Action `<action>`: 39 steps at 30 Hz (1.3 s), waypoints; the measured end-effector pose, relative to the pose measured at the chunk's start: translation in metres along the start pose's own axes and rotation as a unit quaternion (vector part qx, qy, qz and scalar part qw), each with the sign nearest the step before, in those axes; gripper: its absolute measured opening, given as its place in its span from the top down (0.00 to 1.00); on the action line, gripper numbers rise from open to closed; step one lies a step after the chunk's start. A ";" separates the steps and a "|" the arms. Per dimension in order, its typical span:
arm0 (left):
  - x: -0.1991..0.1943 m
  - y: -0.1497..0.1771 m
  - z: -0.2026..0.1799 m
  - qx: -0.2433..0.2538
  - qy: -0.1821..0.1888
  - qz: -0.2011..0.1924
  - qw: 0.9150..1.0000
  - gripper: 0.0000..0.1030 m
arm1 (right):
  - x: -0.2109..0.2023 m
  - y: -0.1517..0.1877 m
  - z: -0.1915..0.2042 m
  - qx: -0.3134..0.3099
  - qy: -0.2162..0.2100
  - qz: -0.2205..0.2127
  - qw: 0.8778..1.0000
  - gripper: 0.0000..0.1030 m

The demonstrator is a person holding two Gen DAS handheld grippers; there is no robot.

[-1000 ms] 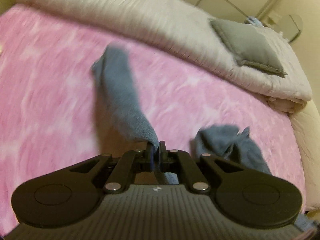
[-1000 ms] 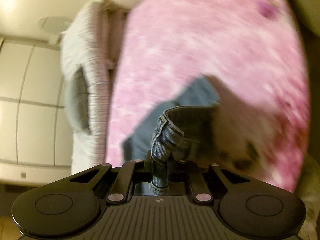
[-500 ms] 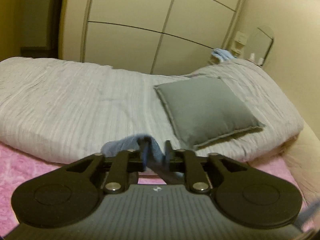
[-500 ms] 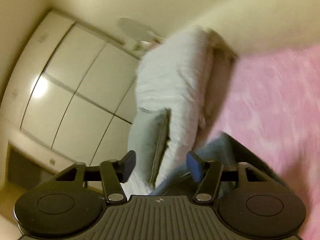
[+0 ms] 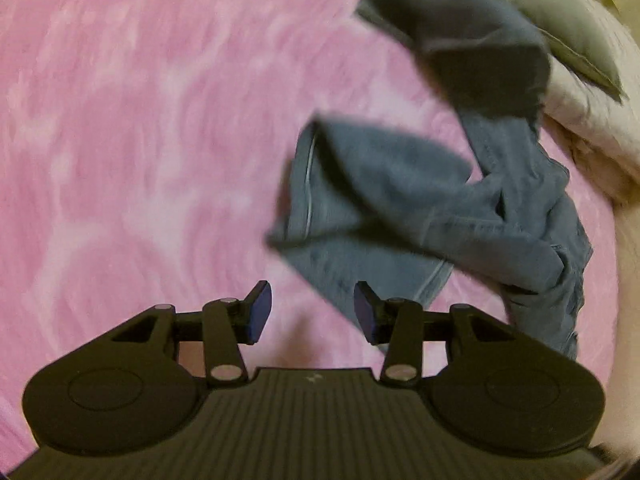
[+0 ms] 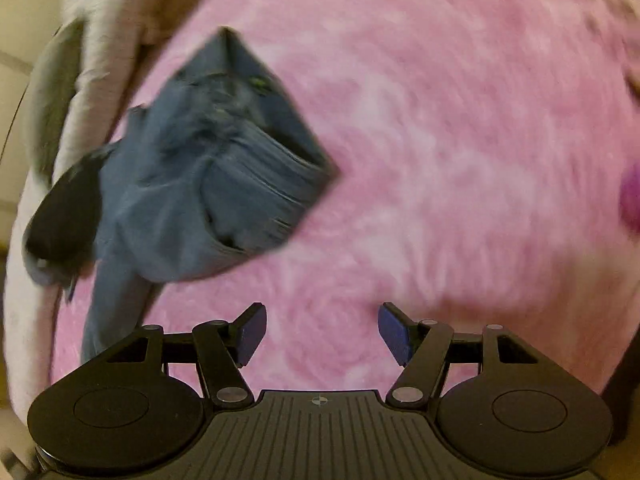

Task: Fold clothes

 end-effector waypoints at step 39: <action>-0.182 -0.088 0.091 -0.025 -0.019 -0.238 0.971 0.98 | -0.102 -0.057 0.136 -0.095 -0.235 -0.192 0.948 0.83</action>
Point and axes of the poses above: each gripper's, at about its wrist camera, not at the fingertips, and x roughly the way its jaws point, z to its left, y to its underside, the point moved 5 cm from there along x, roughly the way its jaws point, and after that the axes turned 1 degree about -y, right-handed, at the moved point
